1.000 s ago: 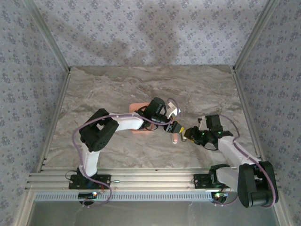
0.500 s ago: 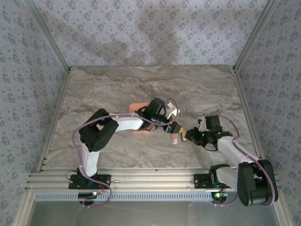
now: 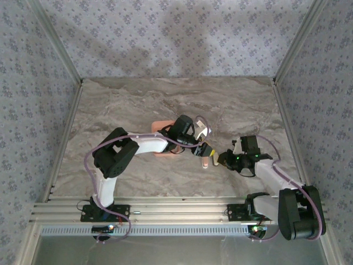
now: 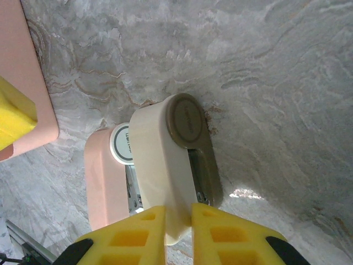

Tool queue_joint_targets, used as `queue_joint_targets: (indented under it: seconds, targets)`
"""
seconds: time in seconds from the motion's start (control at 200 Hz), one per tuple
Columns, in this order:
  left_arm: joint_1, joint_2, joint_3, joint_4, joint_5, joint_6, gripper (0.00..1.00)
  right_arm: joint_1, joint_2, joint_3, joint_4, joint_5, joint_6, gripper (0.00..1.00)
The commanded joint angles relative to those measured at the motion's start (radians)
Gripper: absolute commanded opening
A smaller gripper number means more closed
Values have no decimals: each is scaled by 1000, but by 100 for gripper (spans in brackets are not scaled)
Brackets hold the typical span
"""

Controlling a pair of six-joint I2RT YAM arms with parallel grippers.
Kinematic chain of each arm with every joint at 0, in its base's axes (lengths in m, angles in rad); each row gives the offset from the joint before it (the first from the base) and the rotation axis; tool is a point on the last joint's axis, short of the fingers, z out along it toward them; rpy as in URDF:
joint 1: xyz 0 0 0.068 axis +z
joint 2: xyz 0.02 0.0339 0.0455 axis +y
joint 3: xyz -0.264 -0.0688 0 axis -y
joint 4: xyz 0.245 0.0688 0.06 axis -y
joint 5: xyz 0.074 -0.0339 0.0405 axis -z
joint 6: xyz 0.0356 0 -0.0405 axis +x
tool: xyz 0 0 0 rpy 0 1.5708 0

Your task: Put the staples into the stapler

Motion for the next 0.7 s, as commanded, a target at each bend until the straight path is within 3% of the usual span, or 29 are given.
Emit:
queue_joint_targets:
  seconds: [0.0, 0.38, 0.59, 0.695]
  targets:
    - [6, -40, -11, 26, 0, -10, 59, 10, 33, -23, -119, 106, -17, 16]
    - [6, -53, -20, 30, -11, -11, 59, 61, 63, 14, -164, 180, -10, 15]
    - [9, -91, -49, 33, -41, -8, 59, 78, -1, 85, -193, 167, -9, 31]
    - [11, -109, -66, 41, -55, -8, 59, 95, -19, 130, -213, 168, -4, 34]
